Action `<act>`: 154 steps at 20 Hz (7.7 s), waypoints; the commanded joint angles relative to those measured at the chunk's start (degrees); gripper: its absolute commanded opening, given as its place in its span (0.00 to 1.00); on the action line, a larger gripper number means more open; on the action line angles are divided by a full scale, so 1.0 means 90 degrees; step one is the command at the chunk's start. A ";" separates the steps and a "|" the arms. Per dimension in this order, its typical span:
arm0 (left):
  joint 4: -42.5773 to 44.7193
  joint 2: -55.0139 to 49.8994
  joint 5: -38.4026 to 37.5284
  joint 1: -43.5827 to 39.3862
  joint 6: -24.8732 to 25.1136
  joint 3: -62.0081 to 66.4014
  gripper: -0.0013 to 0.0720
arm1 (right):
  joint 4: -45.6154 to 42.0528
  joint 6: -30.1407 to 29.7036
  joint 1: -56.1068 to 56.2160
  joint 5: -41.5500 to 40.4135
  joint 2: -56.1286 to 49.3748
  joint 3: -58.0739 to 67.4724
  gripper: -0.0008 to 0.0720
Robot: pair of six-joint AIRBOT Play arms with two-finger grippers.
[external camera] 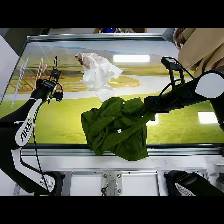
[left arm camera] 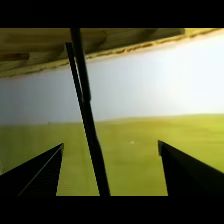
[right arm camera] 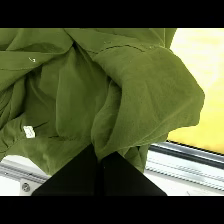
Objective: Fold the clothes and pants, and hang the long-sleeved shirts on hangers.
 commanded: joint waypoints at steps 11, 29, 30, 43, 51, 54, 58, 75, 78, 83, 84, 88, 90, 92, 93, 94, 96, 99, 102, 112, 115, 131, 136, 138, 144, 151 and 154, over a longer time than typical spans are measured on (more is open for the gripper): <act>0.0126 -0.0437 0.0432 0.0282 -0.0325 0.0005 0.85 | 0.0002 0.0002 0.0005 0.0002 -0.0005 -0.0002 0.03; 0.0073 0.0964 -0.0146 0.0155 -0.0391 0.0002 0.03 | 0.0002 0.0000 0.0005 0.0000 -0.0005 -0.0002 0.03; 0.0070 0.1166 -0.0294 0.0080 -0.0391 0.0002 0.03 | 0.0002 0.0000 0.0005 0.0002 -0.0002 -0.0002 0.03; -0.0359 0.3016 -0.0641 -0.1528 0.0430 0.0005 0.03 | 0.0002 0.0000 0.0005 0.0002 -0.0002 -0.0002 0.03; -0.6190 0.4238 -0.2815 -0.0325 0.6363 0.0005 0.03 | 0.0002 0.0002 0.0005 0.0000 -0.0005 -0.0002 0.03; -0.8191 0.4342 -0.4119 0.0787 0.7502 0.0005 0.03 | 0.0002 0.0000 0.0005 0.0002 -0.0002 -0.0002 0.03; -0.8410 0.4323 -0.4490 0.1710 0.7611 0.0002 0.03 | 0.0002 0.0000 0.0005 0.0002 -0.0005 -0.0002 0.03; -0.8434 0.4323 -0.5846 0.1943 1.1300 -0.1970 0.03 | 0.0051 0.0022 0.0005 0.0010 -0.0107 0.0000 0.03; -0.8602 0.4323 -0.5933 0.1943 1.1302 -0.1974 0.03 | 0.0406 -0.0204 -0.0053 0.0015 -0.0102 0.0063 0.03; -0.8697 0.4029 -0.5931 0.1443 1.1298 -0.1972 0.03 | 0.0430 -0.0204 -0.0306 0.0425 -0.0104 0.0622 0.03; -0.8706 0.3912 -0.5940 0.1277 1.1300 -0.1972 0.03 | 0.0379 -0.0216 -0.0316 0.0495 -0.0104 0.0716 0.03; -0.8750 0.3587 -0.5887 0.0942 1.1300 -0.1970 0.03 | 0.0214 -0.0274 -0.0352 0.0529 -0.0107 0.0906 0.03; -0.8752 0.3485 -0.5829 0.0814 1.1302 -0.1972 0.03 | 0.0221 -0.0423 -0.0352 0.0525 -0.0104 0.0920 0.03; -0.8755 0.3366 -0.5676 0.0629 1.1300 -0.1972 0.03 | 0.0379 -0.0449 -0.0335 0.0525 -0.0107 0.0920 0.03; -0.8757 0.3308 -0.5625 0.0546 1.1300 -0.1972 0.03 | 0.0515 -0.0527 -0.0325 0.0525 -0.0104 0.0920 0.03; -0.8760 0.3245 -0.5552 0.0461 1.1300 -0.1972 0.03 | 0.0658 -0.0585 -0.0323 0.0512 -0.0104 0.0920 0.03; -0.8837 0.3089 -0.5501 0.0333 1.1300 -0.1972 0.03 | 0.1015 -0.0583 -0.0323 0.0423 -0.0107 0.0920 0.03; -0.9517 0.2858 -0.5459 0.0364 1.1300 -0.1972 0.03 | 0.1523 -0.0585 -0.0204 0.0172 -0.0107 0.0920 0.03; -0.9685 0.2778 -0.5272 0.0374 1.1300 -0.1972 0.03 | 0.1564 -0.0578 0.0141 -0.0267 -0.0107 0.0920 0.03; -0.9695 0.2778 -0.5217 0.0374 1.1300 -0.1972 0.03 | 0.1566 -0.0245 0.0644 -0.1508 -0.0165 0.0920 0.03; -0.9695 0.2778 -0.5217 0.0374 1.1302 -0.1972 0.03 | 0.1566 -0.0248 0.0685 -0.1535 -0.0233 0.0918 0.03; -0.9695 0.2778 -0.5241 0.0374 1.1300 -0.1972 0.03 | 0.1562 -0.0420 -0.0068 -0.1115 0.0185 0.0920 0.75; -0.9695 0.2778 -0.5246 0.0374 1.1300 -0.1972 0.03 | 0.1588 -0.2176 -0.0668 -0.0313 0.0488 0.0916 0.75; -0.9692 0.2778 -0.5304 0.0374 1.1300 -0.1972 0.03 | 0.1637 -0.3099 -0.1154 0.0187 0.0529 0.0903 0.75; -0.9697 0.2778 -0.5367 0.0374 1.1300 -0.1972 0.03 | 0.3750 -0.4636 -0.3378 -0.0182 0.0542 0.0061 0.75; -0.9704 0.2778 -0.5394 0.0369 1.1298 -0.1972 0.03 | 0.4478 -0.6572 -0.3942 -0.0442 0.0231 -0.0216 0.73; -0.9709 0.2778 -0.5411 0.0369 1.1295 -0.1972 0.03 | 0.6509 -0.8786 -0.4823 0.0369 0.0172 -0.1149 0.29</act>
